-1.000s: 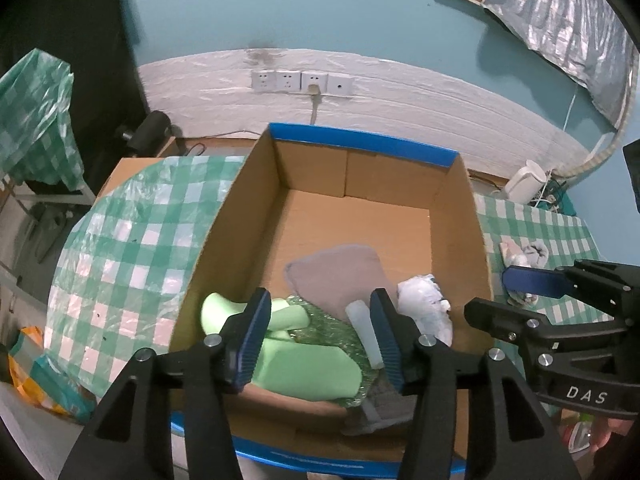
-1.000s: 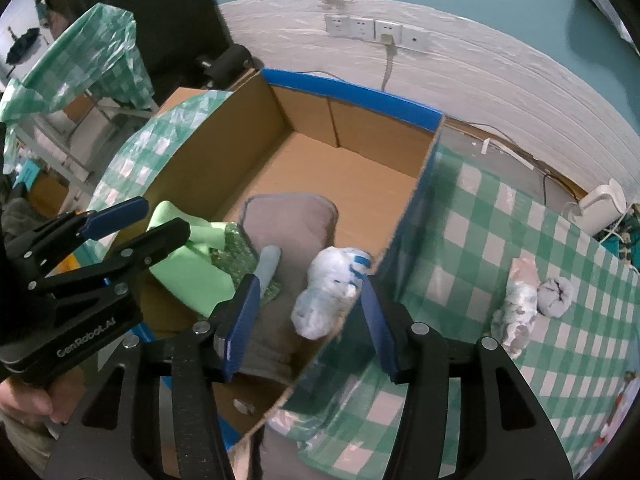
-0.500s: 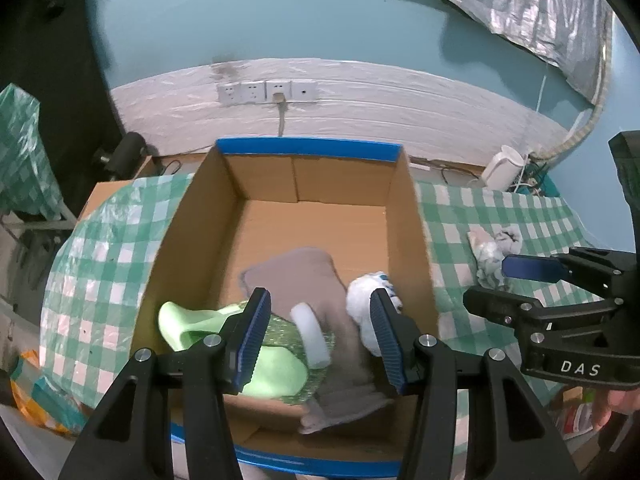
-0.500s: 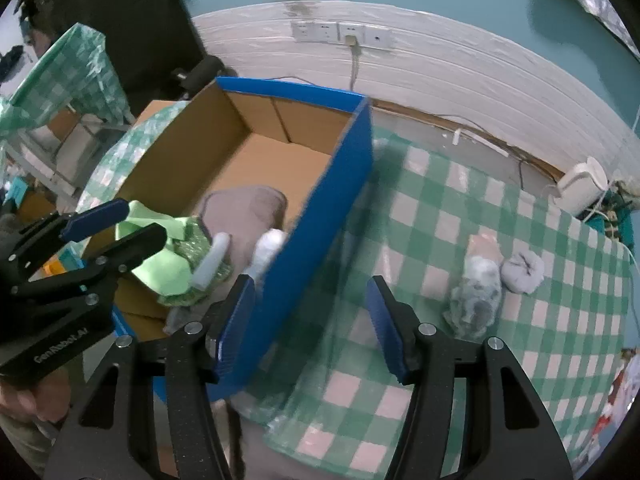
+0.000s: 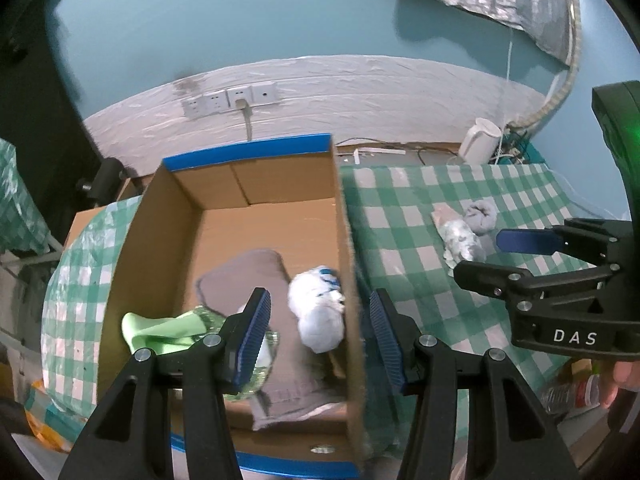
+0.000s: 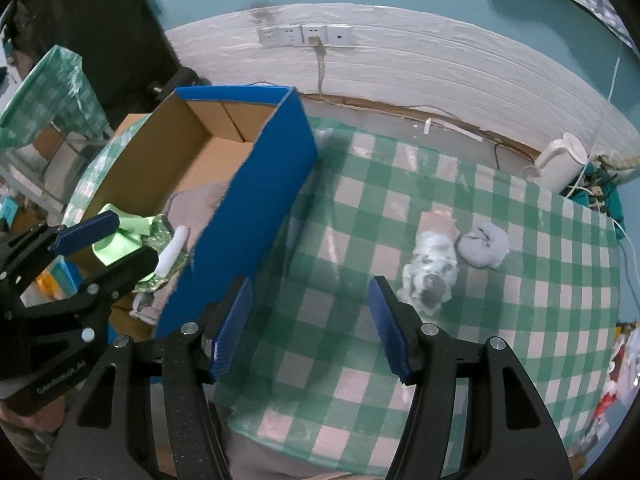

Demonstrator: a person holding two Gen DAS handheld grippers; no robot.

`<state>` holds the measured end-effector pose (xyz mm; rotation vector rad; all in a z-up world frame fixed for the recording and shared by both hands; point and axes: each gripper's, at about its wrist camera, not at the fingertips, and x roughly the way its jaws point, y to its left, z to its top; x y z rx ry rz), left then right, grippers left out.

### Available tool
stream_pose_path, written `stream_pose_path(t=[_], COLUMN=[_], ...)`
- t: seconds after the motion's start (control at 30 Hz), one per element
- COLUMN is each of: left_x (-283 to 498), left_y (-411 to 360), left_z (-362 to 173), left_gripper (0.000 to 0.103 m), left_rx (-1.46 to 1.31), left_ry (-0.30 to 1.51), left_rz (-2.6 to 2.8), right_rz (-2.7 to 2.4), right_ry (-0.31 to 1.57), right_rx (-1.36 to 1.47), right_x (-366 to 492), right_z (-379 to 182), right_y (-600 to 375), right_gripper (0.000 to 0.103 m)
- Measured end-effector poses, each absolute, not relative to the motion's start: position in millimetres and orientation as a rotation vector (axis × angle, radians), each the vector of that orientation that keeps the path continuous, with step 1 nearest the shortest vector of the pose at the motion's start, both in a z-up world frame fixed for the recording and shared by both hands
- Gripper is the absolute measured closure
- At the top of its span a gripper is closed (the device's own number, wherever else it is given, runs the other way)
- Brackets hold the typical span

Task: Organize soft objects
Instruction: 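Move both tools from the box toward the foil bundle and grey sock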

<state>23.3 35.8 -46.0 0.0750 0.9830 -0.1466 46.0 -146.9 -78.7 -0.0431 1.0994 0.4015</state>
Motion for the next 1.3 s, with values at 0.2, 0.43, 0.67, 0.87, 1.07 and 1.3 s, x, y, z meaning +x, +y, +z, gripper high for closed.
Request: stream_pose_path(t=[0.2, 0.43, 0.67, 0.87, 1.07, 1.3], left_x=[23, 27, 41, 63, 84, 103], left_y=[11, -20, -48, -70, -85, -104], left_z=[-42, -45, -59, -68, -84, -100], left_gripper=[0.037, 0.037, 0.037, 0.036, 0.036, 0.036], left_rx=[0.104, 0.141, 0.162, 0.163, 0.164, 0.182], left_ry=[0.978, 0.990, 1.047, 1.064, 1.099, 1.132], left_rz=[-0.164, -0.187, -0.186, -0.179, -0.163, -0.161], right_rz=[0.372, 0.309, 0.256, 0.215, 0.193, 0.179], right_ry=[1.095, 1.102, 1.115, 1.128, 1.148, 1.170], right_rx=[-0.038, -0.038, -0.021, -0.009, 0.015, 0.063], right_x=[44, 43, 49, 61, 81, 111], right_z=[-82, -92, -102, -111, -124, -141], right_y=[-168, -201, -235, -257, -272, -285], right_gripper=[0.040, 0.039, 0.039, 0.039, 0.039, 0.039])
